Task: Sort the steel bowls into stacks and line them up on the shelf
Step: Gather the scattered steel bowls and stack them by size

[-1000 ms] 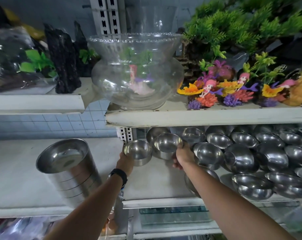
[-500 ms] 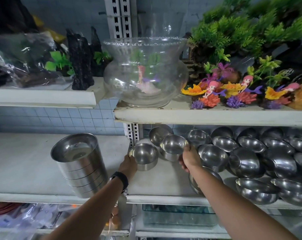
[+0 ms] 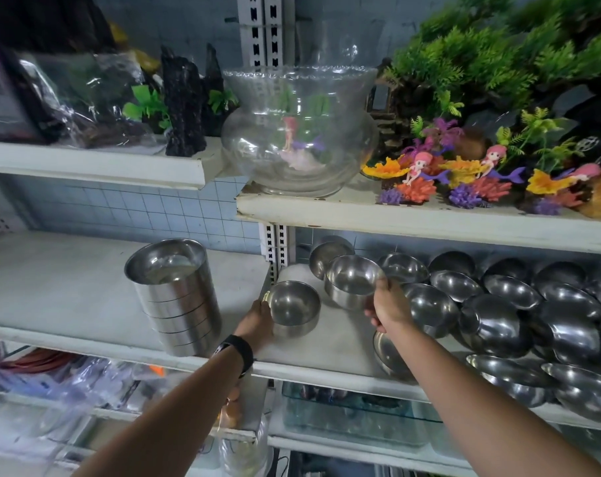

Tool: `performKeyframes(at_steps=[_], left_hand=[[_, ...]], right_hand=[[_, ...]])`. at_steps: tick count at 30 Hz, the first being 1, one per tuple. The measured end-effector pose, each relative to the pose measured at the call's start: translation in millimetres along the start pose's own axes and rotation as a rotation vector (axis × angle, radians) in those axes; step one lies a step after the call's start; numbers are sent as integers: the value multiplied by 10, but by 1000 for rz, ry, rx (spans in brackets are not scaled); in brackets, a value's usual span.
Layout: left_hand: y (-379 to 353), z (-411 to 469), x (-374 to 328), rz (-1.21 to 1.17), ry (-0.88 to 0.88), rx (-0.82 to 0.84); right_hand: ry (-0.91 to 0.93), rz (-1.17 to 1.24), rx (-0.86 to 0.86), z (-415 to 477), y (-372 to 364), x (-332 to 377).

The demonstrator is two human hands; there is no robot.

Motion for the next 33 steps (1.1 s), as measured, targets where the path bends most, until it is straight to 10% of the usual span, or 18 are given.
performKeyframes(at_steps=[33], left_hand=[[261, -325, 363, -49, -127, 194]], right_hand=[[4, 19, 14, -996, -586, 418]])
Point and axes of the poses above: each hand's wrist, its own z-axis towards the middle knuckle, its own y-axis out of the back of the hand, x = y × z, the point moved 8 cm from there along z, towards the middle knuckle, and after that the axes turned 9 degrees about y, right-handed, at the moved point
